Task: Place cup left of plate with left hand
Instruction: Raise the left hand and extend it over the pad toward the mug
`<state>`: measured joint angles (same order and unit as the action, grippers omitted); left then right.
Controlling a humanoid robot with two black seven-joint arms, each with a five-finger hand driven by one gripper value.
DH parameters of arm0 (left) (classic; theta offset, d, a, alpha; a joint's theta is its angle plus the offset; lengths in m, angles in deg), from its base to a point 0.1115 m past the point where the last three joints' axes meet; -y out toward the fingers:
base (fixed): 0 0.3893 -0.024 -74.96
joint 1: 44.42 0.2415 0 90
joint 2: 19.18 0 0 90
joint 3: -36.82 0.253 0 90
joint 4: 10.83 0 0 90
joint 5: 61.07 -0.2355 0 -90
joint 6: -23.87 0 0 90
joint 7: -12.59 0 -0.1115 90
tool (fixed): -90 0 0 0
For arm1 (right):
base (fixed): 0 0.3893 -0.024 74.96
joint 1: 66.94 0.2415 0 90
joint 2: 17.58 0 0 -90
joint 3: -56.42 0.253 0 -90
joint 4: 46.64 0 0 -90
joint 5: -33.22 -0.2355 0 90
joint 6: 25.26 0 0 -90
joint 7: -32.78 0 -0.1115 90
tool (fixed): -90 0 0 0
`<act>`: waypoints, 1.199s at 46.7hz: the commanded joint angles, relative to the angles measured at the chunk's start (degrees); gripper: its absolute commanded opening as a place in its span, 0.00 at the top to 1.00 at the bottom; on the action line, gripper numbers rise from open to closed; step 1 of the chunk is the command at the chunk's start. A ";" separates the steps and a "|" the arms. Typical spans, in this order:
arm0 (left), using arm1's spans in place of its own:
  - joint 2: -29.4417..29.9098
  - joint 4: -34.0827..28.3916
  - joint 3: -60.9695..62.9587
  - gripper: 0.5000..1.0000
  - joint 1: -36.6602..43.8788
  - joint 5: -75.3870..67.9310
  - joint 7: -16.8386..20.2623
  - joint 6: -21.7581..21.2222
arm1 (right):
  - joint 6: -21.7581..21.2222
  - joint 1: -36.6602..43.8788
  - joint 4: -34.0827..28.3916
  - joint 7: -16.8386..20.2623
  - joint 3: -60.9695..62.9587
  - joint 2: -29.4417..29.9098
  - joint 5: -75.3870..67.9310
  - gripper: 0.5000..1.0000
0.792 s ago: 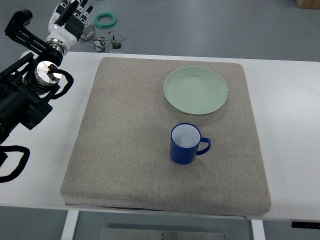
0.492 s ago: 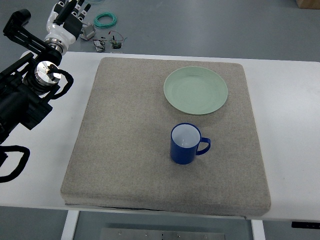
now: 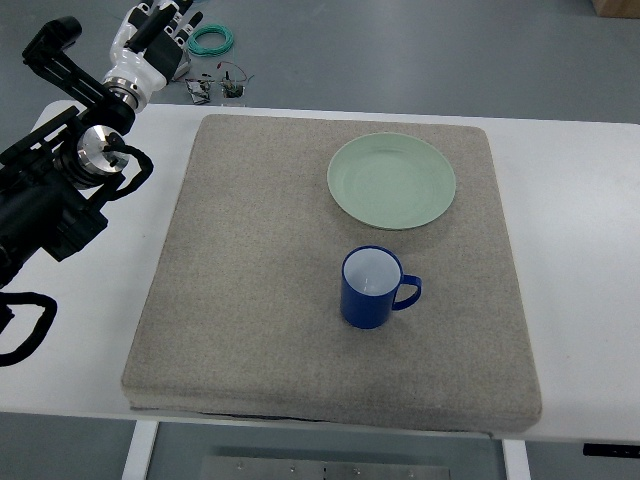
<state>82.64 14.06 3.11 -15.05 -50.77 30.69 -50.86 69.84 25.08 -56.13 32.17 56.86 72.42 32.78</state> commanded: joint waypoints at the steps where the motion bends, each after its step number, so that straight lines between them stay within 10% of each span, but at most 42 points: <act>1: 0.47 2.26 4.07 0.01 -0.19 -0.55 0.01 0.12 | 0.00 0.00 0.00 0.00 0.00 0.00 0.00 0.13; 39: 4.26 5.61 10.86 0.01 0.95 -19.18 0.10 19.74 | 0.00 0.00 0.00 0.00 0.00 0.00 -0.08 0.13; 56: 8.30 8.42 11.12 0.01 3.67 -28.05 0.27 19.74 | 0.09 0.00 0.00 0.00 0.00 0.00 0.00 0.13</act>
<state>89.97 21.15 14.29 -12.03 -77.16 30.95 -31.11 69.85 25.08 -56.13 32.16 56.86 72.42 32.78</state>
